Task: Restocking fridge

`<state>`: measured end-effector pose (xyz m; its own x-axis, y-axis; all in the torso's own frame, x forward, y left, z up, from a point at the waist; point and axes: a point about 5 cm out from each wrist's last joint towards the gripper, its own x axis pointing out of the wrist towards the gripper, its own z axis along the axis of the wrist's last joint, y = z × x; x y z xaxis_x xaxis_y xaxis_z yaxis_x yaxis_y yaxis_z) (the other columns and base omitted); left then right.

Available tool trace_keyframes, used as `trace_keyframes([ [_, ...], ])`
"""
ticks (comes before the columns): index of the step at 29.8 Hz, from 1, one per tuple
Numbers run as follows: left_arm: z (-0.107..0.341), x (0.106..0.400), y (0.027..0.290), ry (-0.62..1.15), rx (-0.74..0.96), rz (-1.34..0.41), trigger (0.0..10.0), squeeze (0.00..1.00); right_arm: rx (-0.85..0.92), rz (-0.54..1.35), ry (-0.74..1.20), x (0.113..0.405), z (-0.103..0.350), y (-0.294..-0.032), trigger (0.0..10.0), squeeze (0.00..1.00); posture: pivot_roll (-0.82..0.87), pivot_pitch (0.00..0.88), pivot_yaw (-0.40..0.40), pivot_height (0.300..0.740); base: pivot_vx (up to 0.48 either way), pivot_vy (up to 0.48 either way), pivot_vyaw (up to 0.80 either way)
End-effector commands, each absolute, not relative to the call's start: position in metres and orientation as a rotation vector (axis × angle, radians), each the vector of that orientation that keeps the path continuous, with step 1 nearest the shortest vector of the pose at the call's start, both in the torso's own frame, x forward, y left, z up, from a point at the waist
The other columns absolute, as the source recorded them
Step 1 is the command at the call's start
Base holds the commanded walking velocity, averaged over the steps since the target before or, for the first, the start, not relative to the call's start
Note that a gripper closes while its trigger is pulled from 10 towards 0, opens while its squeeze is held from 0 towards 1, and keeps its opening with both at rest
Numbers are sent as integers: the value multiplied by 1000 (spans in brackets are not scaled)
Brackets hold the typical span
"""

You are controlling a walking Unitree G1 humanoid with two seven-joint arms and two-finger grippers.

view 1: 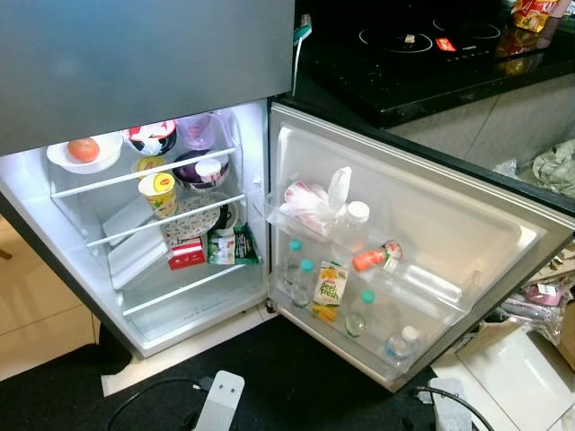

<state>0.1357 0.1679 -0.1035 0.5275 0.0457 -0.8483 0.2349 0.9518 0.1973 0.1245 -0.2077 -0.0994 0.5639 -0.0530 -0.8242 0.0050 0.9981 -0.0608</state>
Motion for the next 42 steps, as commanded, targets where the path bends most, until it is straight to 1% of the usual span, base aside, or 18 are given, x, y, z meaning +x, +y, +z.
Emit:
trace_keyframes([
  [1,-109,120,170,1075,298,-128,10000,0,-53,-45,972,124,-99,-210,10000,0,-43,13,-68,740,0,0,0],
  [16,-109,118,171,1079,305,-137,10000,0,-54,-39,970,124,-99,-210,10000,0,-42,8,-70,740,0,0,0],
  [35,-109,118,172,1081,310,-139,10000,0,-55,-38,969,126,-99,-210,10000,0,-42,7,-70,740,0,-460,0],
  [42,-109,118,172,1082,310,-137,10000,0,-54,-37,971,125,-99,-210,10000,0,-42,8,-70,740,0,0,0],
])
